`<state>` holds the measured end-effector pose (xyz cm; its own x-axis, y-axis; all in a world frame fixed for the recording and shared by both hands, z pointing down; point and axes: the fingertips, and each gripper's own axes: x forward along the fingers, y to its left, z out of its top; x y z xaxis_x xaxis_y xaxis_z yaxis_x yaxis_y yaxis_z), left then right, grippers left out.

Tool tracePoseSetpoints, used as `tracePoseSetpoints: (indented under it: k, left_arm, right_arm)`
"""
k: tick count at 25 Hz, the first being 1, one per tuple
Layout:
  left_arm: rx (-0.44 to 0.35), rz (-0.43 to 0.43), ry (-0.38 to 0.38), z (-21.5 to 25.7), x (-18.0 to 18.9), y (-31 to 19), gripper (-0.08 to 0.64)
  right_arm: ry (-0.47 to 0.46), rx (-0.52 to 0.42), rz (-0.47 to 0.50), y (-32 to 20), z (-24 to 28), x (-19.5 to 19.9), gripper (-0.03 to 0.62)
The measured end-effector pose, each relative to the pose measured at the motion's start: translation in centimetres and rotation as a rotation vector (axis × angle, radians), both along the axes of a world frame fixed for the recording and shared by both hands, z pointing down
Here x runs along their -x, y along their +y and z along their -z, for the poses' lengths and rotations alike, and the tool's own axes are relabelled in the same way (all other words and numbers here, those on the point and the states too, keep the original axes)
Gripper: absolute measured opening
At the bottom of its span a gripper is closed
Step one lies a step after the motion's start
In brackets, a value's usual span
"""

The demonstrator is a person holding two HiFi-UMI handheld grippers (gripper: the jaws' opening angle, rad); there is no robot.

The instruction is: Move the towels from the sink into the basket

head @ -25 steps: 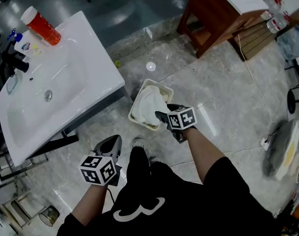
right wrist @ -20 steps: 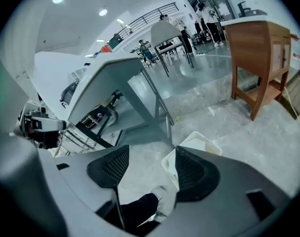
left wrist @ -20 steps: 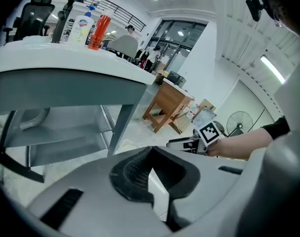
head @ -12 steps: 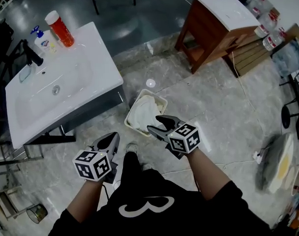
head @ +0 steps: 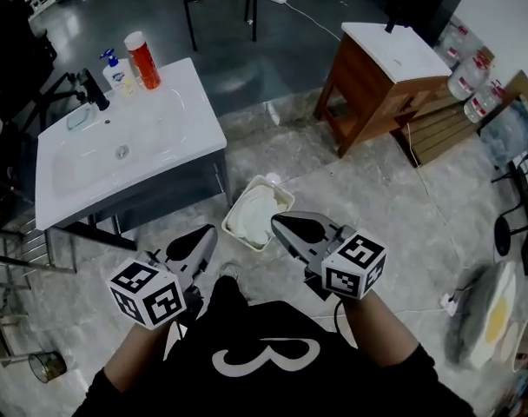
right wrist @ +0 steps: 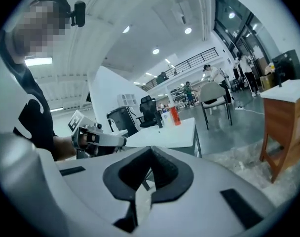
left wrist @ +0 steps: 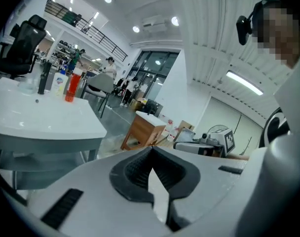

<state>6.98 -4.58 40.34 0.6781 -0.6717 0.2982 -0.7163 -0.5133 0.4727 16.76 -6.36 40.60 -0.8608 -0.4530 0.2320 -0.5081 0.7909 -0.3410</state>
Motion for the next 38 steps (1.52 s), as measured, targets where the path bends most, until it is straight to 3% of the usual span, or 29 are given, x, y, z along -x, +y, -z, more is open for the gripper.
tracePoseSetpoints:
  k: [3,6,14,26,38]
  left_arm:
    - [-0.091,-0.030,0.035,4.7,-1.4,2.1,0.005]
    - [-0.180,-0.058,0.046,8.8,-2.8,4.0,0.005]
    - [-0.357,-0.083,0.014,15.2,-5.3,7.4,0.005]
    - [-0.394,-0.109,-0.042,16.4,-6.8,7.2,0.005]
    - [-0.362,-0.142,-0.050,15.1,-7.6,5.1,0.005]
  right_arm:
    - [-0.077,-0.052,0.008,2.1,4.9,-0.4,0.004]
    - [-0.073,-0.112,0.020,4.1,8.4,-1.1,0.003]
    - [-0.133,-0.234,0.041,7.6,14.7,-2.7,0.003]
    - [-0.132,-0.286,0.043,8.0,16.5,-3.6,0.003]
    - [-0.120,-0.280,0.009,6.1,15.5,-4.2,0.003]
